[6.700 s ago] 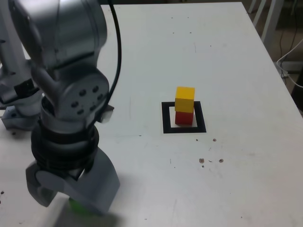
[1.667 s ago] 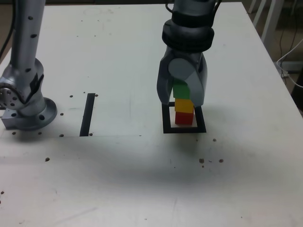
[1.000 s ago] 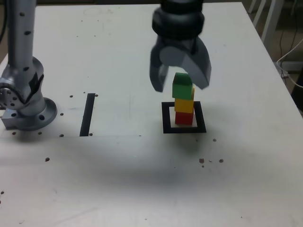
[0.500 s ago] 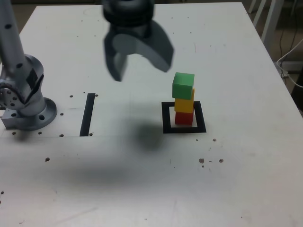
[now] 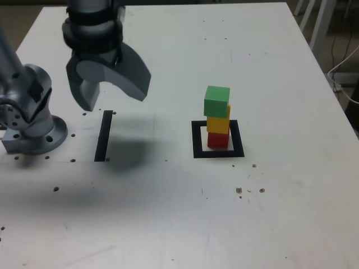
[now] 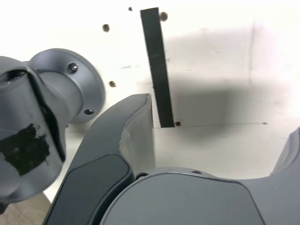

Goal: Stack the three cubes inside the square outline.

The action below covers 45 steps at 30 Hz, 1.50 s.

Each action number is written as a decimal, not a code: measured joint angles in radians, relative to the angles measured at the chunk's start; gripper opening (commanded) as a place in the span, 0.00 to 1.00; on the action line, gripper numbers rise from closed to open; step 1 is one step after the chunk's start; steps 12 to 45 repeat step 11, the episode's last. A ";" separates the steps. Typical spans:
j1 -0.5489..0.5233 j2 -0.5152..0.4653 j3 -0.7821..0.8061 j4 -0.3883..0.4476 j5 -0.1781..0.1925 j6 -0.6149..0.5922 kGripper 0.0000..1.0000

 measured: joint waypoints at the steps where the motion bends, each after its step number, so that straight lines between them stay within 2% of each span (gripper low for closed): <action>1: 0.000 -0.006 0.025 -0.016 -0.003 -0.003 0.99; 11: 0.000 -0.014 0.090 -0.076 -0.023 -0.014 0.99; 45: 0.000 -0.014 0.090 -0.076 -0.023 -0.014 0.99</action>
